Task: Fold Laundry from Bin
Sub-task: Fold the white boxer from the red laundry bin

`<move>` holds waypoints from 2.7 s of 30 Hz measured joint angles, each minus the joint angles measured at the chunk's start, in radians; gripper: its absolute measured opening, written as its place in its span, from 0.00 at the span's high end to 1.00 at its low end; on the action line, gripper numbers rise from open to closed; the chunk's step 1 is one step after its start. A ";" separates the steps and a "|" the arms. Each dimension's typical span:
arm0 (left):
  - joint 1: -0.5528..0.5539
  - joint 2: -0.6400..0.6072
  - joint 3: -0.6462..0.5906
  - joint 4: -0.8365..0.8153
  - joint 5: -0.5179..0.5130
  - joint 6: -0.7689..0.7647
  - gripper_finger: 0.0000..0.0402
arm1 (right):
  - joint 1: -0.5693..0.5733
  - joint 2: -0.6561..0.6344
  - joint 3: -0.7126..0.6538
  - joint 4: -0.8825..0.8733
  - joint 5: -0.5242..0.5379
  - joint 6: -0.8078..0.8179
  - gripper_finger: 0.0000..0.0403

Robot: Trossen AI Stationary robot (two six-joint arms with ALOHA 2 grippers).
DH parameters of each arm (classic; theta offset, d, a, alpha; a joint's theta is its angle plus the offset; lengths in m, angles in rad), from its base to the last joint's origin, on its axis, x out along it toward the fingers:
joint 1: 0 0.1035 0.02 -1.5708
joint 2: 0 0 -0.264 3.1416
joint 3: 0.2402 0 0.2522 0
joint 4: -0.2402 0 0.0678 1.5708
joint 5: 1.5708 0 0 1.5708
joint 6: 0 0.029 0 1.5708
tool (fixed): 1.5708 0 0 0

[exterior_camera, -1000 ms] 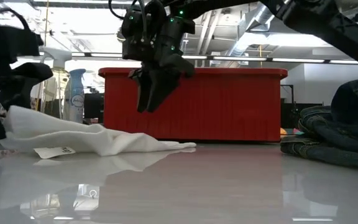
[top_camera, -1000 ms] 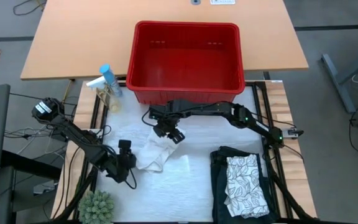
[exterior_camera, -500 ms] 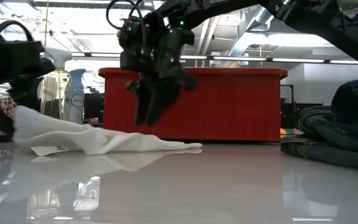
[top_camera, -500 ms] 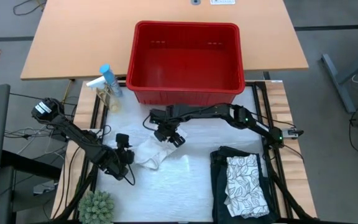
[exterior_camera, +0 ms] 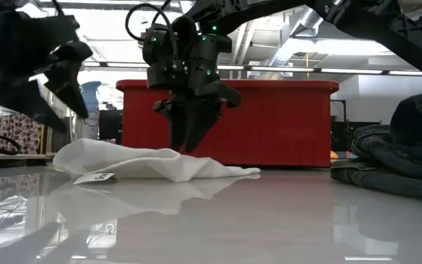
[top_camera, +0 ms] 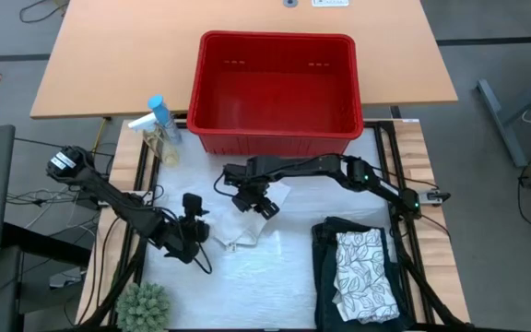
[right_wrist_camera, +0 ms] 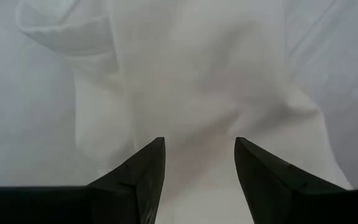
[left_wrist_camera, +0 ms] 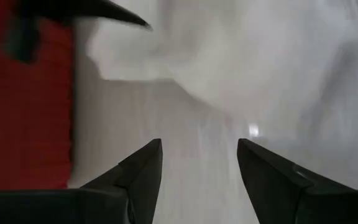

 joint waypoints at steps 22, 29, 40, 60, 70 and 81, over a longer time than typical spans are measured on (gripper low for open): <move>0.026 0.393 0.158 0.440 0.036 0.041 0.51 | -0.065 -0.001 0.001 -0.005 0.001 0.012 0.46; 0.035 0.395 0.237 0.264 -0.090 -0.118 0.51 | -0.065 -0.001 0.001 -0.008 0.001 0.021 0.46; 0.037 0.408 0.238 0.306 -0.002 -0.221 0.51 | -0.065 -0.001 0.001 -0.013 0.000 0.030 0.46; 0.052 0.424 0.216 0.251 0.071 -0.340 0.90 | -0.105 -0.167 0.003 -0.020 0.002 0.064 0.51; 0.056 0.424 0.318 0.151 0.051 -0.340 1.00 | -0.157 -0.335 0.005 -0.140 -0.106 0.125 0.61; 0.084 0.422 0.494 -0.257 -0.032 -0.461 1.00 | -0.188 -0.327 -0.011 -0.233 -0.314 0.158 0.62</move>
